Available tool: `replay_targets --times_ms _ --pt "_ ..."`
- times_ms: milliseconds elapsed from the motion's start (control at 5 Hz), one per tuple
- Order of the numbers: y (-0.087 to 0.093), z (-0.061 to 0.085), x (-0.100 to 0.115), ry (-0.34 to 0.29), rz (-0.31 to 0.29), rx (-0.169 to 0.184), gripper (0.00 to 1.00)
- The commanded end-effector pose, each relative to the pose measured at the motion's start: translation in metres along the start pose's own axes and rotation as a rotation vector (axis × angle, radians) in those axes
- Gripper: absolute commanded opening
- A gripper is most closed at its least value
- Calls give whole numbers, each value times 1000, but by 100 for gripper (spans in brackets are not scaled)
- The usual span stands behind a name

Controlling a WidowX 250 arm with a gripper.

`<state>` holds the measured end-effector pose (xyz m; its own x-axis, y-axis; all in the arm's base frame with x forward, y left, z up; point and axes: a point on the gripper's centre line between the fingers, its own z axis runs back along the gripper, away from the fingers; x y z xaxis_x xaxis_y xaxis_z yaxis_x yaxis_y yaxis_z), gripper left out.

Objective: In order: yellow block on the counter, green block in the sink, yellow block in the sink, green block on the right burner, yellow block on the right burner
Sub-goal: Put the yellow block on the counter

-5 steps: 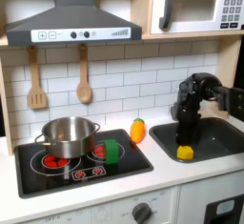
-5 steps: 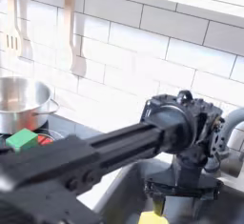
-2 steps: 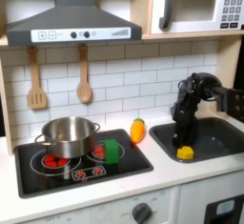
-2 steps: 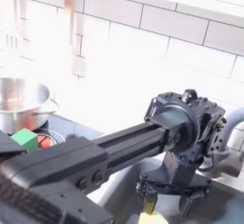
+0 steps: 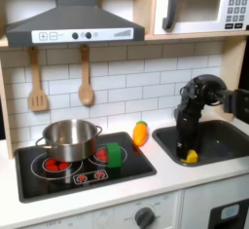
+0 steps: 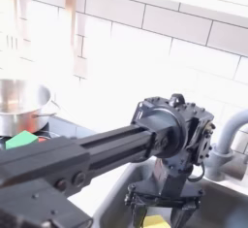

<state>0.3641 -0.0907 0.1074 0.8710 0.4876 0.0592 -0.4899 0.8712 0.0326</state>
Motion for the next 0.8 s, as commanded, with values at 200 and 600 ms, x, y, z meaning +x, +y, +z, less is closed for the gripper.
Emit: replay_targets --times_ms 200,600 --pt "7 -5 -14 -4 37 -11 100" --pt "9 -12 -13 -25 53 -5 100"
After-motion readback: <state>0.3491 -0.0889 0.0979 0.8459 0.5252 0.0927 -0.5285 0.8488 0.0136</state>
